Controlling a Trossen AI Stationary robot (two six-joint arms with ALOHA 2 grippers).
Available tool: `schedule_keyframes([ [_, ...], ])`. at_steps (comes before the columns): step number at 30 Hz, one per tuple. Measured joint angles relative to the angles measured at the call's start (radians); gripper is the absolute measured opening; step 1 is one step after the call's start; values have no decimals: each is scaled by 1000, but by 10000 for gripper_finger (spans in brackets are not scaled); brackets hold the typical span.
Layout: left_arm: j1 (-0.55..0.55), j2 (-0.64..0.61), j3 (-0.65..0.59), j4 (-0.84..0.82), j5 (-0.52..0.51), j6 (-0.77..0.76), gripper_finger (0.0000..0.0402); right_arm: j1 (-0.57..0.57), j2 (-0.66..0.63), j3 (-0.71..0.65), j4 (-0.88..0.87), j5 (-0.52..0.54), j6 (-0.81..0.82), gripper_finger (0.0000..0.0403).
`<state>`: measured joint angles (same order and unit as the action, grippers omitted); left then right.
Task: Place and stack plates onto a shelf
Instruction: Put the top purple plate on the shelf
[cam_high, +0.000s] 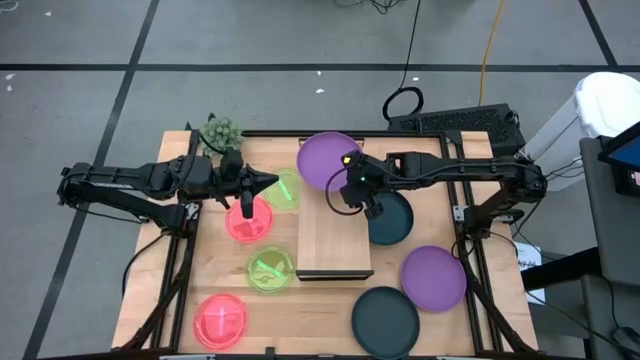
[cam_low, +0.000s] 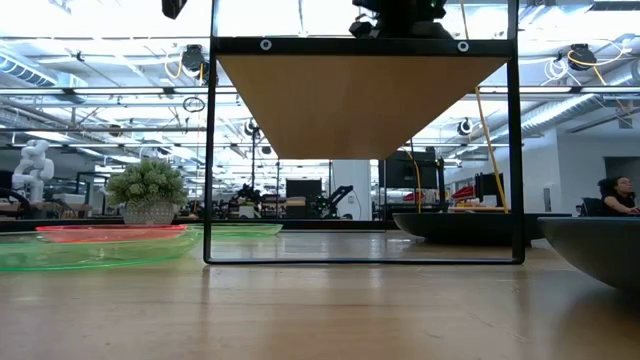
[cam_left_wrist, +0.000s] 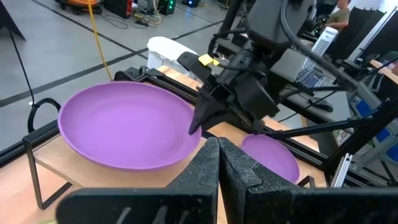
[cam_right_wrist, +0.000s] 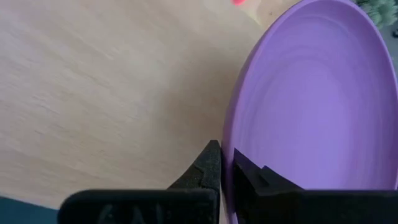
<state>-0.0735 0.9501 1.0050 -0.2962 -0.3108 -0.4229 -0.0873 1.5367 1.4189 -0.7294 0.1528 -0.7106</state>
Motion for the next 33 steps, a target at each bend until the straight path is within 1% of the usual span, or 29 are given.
schedule_keyframes([
  [8,0,0,0,0,-6,-1,4,2,-1,-30,25,1,11,1],
  [14,0,0,0,0,-15,0,4,2,-1,-79,33,0,-11,2],
  [25,0,0,0,1,-19,-5,4,-4,-1,-87,72,-1,-11,3],
  [33,0,0,0,2,-31,-5,4,-5,-1,-134,77,8,-9,6],
])
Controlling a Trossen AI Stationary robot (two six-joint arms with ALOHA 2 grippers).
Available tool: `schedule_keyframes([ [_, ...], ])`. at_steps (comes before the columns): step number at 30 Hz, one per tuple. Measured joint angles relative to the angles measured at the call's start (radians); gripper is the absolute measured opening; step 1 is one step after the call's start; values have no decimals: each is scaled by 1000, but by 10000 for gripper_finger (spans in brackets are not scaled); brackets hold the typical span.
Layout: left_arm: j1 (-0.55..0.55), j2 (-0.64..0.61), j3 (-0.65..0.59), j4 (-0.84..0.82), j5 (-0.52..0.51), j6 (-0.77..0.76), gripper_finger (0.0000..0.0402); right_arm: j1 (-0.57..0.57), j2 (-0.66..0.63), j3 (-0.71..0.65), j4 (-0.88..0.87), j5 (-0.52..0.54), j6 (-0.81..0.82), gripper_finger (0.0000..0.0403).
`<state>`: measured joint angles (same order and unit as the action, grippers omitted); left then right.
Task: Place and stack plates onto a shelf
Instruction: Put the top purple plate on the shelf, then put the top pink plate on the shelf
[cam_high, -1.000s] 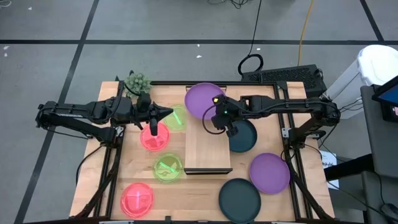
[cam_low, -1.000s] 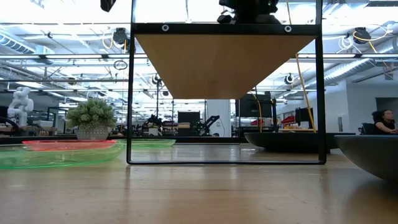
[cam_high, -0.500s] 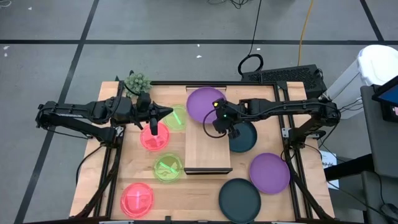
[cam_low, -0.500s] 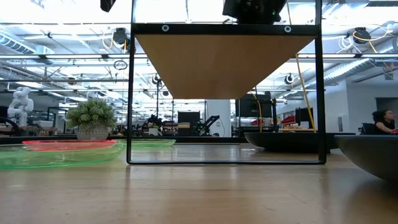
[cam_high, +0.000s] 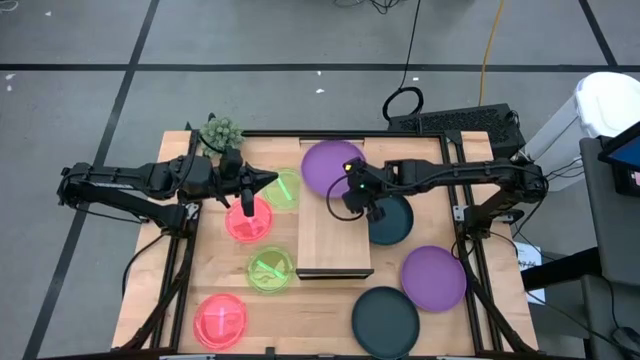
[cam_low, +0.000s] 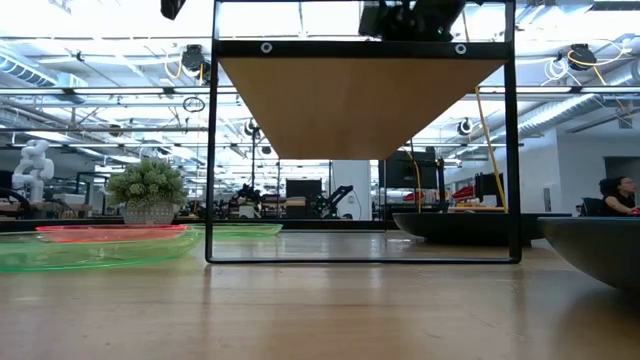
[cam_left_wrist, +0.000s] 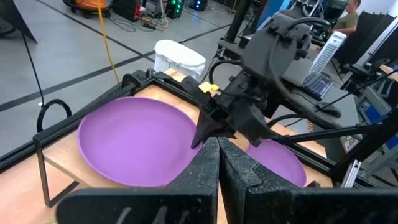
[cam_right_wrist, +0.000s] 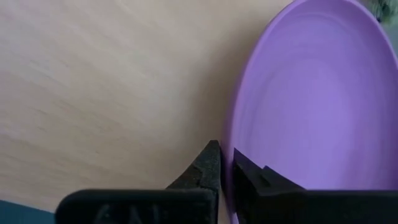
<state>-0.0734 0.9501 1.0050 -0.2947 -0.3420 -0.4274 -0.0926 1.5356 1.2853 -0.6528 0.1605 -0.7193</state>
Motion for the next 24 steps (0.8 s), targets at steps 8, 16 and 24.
schedule_keyframes([
  [8,0,0,0,0,0,4,4,2,0,-7,17,-5,12,44],
  [16,0,0,0,0,0,4,4,2,0,-7,72,-7,29,74],
  [24,0,0,0,-1,0,5,4,6,0,-7,108,-117,36,62],
])
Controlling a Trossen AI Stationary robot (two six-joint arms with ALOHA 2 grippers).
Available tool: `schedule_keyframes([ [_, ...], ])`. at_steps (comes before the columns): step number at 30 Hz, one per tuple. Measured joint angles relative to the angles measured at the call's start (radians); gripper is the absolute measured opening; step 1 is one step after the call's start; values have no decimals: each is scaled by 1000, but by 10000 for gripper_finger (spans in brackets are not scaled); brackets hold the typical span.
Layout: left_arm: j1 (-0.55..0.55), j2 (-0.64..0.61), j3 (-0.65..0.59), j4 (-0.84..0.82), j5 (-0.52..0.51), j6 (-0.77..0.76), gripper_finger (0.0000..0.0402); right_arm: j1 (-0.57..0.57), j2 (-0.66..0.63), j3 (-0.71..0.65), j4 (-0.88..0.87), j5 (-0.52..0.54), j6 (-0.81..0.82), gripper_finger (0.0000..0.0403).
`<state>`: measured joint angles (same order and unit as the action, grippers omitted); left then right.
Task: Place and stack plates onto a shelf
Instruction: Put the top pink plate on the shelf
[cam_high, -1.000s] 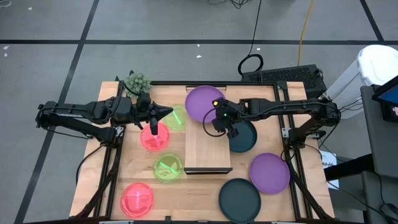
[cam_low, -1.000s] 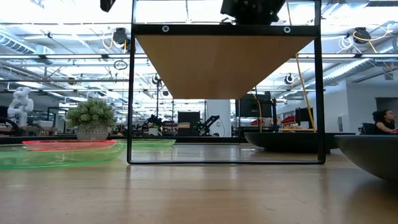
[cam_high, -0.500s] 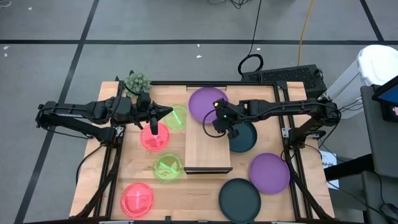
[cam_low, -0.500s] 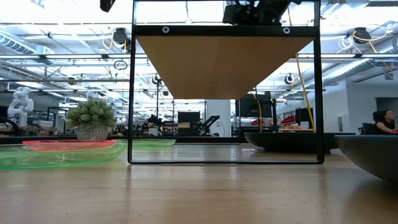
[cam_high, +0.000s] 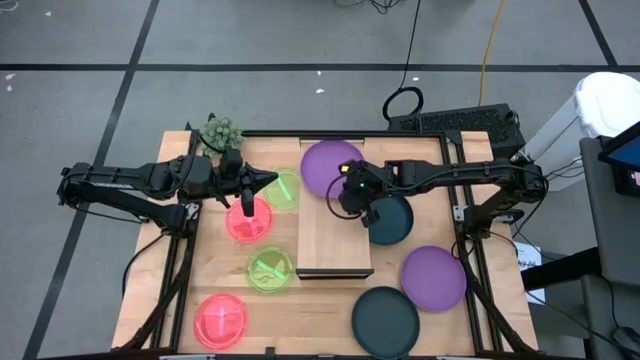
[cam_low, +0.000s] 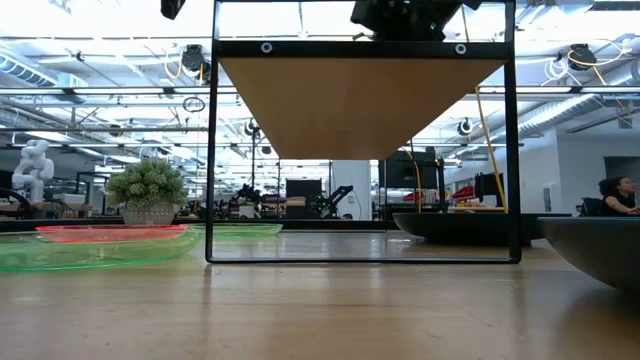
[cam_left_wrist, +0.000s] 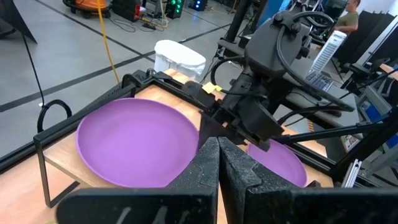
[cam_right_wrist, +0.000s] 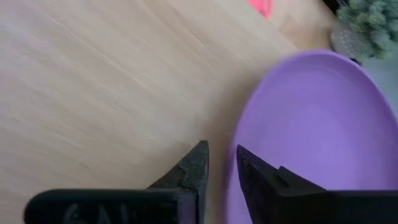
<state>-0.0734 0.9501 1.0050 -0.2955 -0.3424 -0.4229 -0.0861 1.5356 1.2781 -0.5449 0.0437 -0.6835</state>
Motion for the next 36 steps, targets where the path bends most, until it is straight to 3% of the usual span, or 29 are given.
schedule_keyframes([
  [6,0,0,0,0,0,3,4,9,0,0,0,-2,16,27],
  [12,0,0,0,0,0,9,4,10,0,0,10,9,19,23],
  [28,0,0,0,-8,0,8,4,16,-53,2,19,7,94,95],
  [36,0,0,0,-75,0,-7,4,22,-124,2,-6,6,300,119],
])
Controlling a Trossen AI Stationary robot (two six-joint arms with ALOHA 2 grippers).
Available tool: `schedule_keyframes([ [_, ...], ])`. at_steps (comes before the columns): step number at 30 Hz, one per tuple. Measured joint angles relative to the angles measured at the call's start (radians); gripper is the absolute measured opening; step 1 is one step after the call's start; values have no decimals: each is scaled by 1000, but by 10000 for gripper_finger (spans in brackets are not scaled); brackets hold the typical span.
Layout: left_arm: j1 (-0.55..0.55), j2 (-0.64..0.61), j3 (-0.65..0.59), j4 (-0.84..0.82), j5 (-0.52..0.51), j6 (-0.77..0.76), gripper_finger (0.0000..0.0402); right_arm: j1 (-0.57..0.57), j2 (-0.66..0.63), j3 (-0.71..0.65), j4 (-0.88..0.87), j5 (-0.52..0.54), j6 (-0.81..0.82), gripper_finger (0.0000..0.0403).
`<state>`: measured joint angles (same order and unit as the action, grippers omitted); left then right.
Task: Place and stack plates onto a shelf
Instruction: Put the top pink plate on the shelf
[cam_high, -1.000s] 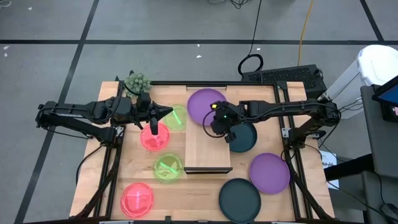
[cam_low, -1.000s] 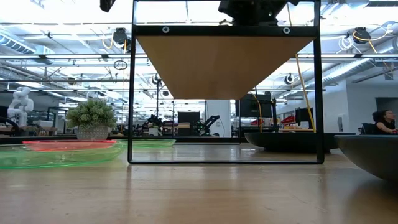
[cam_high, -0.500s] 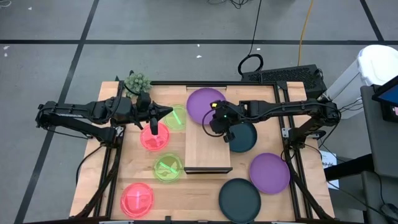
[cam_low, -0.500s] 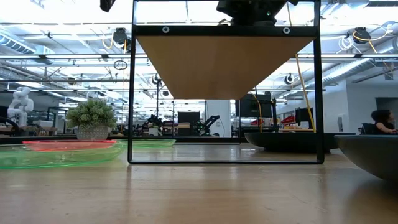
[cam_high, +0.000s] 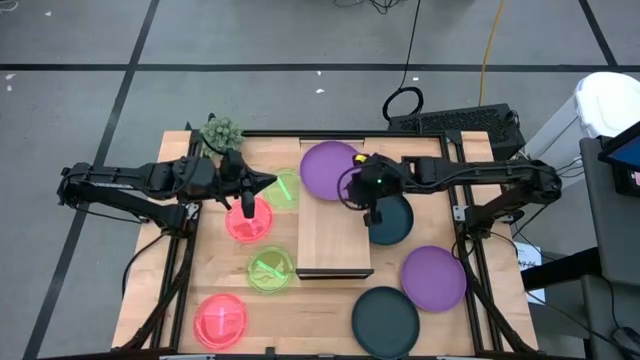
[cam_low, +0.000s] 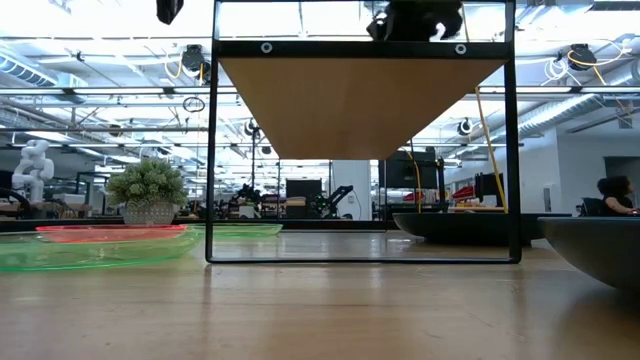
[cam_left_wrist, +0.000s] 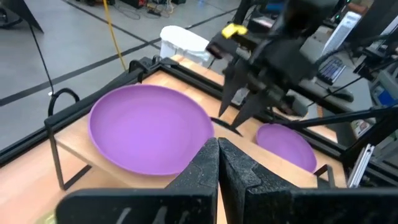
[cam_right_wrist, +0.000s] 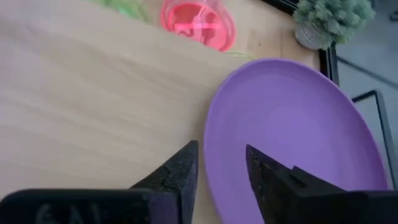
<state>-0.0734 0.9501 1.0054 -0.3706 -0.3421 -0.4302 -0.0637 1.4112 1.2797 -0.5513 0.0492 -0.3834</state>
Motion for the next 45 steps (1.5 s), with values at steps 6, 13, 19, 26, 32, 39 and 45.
schedule_keyframes([
  [6,0,0,0,-11,1,-51,4,30,-61,0,-7,-2,230,120],
  [13,0,0,0,-37,29,-61,4,72,-140,0,-7,-1,499,119],
  [19,-2,0,0,-85,44,-121,4,114,-162,0,-14,2,728,118],
  [26,-11,0,0,-207,131,-172,4,159,-161,0,-24,2,997,118],
  [32,-48,0,0,-358,135,-243,4,214,-170,0,-23,3,1132,118],
  [39,-108,0,0,-510,135,-344,4,269,-170,0,-29,1,1242,118],
  [45,-166,0,-55,-525,171,-289,4,292,-170,0,-30,6,1288,118],
])
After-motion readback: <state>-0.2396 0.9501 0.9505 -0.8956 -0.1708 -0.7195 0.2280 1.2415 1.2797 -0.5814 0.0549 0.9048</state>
